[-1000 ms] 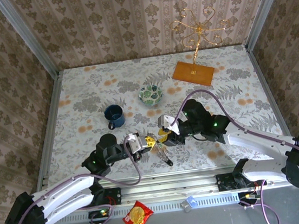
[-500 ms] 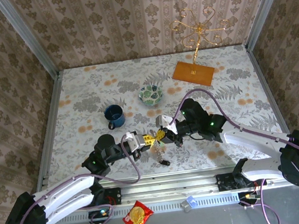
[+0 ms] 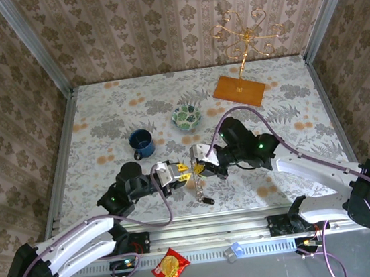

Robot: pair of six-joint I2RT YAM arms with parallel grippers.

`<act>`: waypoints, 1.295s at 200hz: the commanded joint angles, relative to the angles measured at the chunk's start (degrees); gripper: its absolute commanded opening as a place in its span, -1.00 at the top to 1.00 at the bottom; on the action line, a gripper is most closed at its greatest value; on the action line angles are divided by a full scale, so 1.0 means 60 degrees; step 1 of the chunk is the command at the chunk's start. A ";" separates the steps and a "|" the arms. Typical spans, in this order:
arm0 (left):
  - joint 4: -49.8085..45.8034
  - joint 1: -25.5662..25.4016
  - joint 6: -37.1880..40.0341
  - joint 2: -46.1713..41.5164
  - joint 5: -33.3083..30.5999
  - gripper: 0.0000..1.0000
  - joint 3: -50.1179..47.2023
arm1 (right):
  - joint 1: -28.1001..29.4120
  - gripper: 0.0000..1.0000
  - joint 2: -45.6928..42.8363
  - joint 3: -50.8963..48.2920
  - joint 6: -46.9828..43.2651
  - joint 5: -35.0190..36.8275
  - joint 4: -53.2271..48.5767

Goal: Put the keys on the keyring

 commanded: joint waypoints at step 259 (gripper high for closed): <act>-0.0189 0.0140 0.0509 0.0193 0.0767 1.00 0.0286 | 0.0112 0.91 -0.0238 -0.0069 0.0423 0.0512 -0.0515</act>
